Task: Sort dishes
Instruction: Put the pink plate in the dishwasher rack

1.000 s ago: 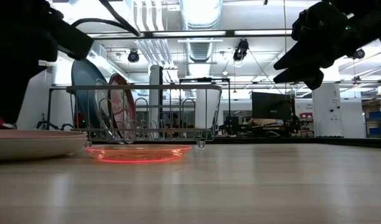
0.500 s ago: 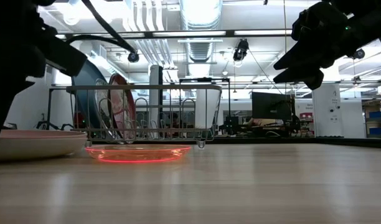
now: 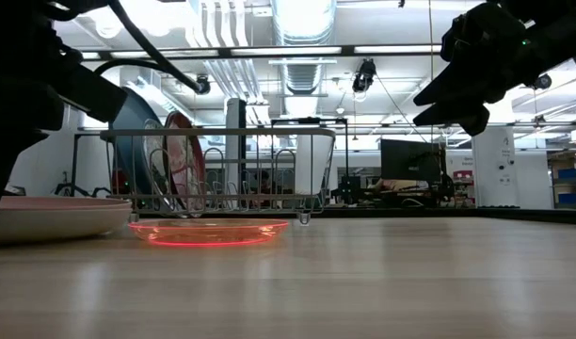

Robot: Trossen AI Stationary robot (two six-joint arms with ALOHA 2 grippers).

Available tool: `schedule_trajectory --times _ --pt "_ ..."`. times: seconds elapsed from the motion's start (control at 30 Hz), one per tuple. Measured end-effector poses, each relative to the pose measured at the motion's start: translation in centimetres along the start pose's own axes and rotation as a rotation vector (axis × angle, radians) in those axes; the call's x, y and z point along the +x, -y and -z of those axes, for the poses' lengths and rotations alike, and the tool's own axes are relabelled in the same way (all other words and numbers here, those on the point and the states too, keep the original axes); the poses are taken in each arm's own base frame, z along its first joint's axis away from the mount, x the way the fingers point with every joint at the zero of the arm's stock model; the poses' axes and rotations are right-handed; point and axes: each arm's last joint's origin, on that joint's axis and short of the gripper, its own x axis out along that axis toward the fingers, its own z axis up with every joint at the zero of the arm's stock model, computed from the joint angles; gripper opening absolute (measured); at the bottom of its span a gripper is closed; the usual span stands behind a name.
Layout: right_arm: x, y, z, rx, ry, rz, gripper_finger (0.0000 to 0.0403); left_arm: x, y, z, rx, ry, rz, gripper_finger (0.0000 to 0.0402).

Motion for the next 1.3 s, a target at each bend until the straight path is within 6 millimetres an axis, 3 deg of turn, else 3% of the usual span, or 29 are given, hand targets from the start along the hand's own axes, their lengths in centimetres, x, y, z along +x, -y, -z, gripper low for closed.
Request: schedule_trajectory --times 0.33,0.6,0.73,1.13,1.3 --pt "0.0 0.0 0.0 0.000 0.000 0.000 0.0207 0.0 0.1 0.0 0.004 0.003 0.011 0.0110" --pt "0.0 0.0 0.0 0.000 0.000 0.000 0.0207 0.0 0.2 -0.1 0.012 0.010 0.023 0.0015" --pt "0.0 0.0 0.0 0.000 0.000 0.000 0.0208 -0.1 0.4 -0.1 0.004 0.011 0.042 0.0010" --pt "0.0 0.0 0.0 0.000 0.000 0.000 0.0208 -5.1 2.5 -1.4 0.084 0.259 0.148 0.0000" --pt "0.0 0.0 0.0 -0.006 -0.001 0.000 0.0204 -6.2 2.8 -1.6 0.081 0.310 0.169 0.0000"
